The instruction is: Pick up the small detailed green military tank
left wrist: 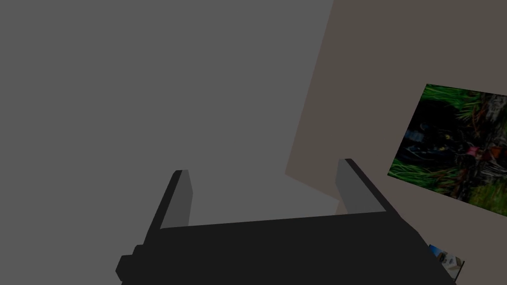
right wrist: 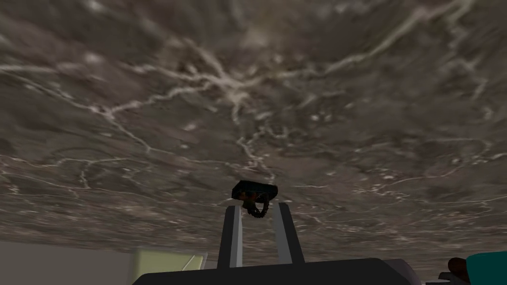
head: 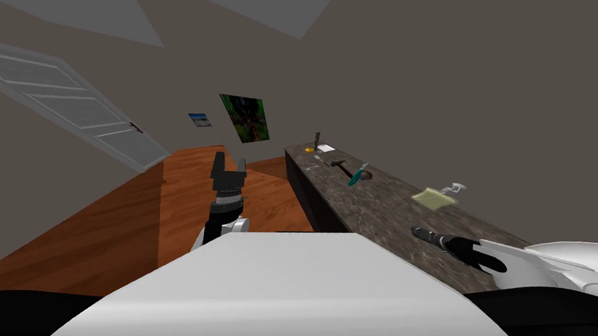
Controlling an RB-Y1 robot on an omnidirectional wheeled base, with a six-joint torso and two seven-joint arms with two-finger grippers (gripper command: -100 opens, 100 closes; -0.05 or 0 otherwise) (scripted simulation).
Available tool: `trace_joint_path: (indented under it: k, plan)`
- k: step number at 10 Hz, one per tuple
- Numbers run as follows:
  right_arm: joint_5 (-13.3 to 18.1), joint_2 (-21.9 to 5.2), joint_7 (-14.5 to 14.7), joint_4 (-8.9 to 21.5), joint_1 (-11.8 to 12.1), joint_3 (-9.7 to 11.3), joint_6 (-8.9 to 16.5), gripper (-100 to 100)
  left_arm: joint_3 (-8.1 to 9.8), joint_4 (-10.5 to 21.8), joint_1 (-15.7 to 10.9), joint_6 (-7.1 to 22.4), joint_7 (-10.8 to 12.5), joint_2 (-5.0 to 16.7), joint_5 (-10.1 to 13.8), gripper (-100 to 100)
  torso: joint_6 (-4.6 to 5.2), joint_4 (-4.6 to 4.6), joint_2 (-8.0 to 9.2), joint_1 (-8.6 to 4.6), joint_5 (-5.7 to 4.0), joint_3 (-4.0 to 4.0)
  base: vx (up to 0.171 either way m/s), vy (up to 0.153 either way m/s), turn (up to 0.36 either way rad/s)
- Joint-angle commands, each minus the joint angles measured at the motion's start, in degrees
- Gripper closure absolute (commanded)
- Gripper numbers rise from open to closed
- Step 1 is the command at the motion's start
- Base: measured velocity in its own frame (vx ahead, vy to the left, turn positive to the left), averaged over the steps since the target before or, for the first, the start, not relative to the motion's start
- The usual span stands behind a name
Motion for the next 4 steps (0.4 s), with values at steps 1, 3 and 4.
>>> trace_joint_path:
  k: [1,3,4]
  plan:
    - [-0.5,-1.9,-0.4,-0.2,1.2,-0.4,-1.3,100,0.0,0.0,0.0,0.0,0.0,0.0,0.0,0,0.0,0.0,0.0,0.0,0.0,0.0,0.02,0.049,-0.133]
    - [-0.5,-2.2,-0.5,-0.4,1.0,-0.3,-1.2,100,-0.01,0.0,0.0,0.0,0.0,0.0,0.0,0,0.05,-0.01,0.02,0.34,0.09,0.01,0.001,0.066,-0.068]
    - [-0.6,-2.2,-0.5,-0.3,1.1,-0.2,-1.4,0,0.0,0.0,0.0,0.0,0.0,0.0,0.0,0,0.0,0.0,0.02,0.23,0.07,0.01,-0.001,0.008,0.0]
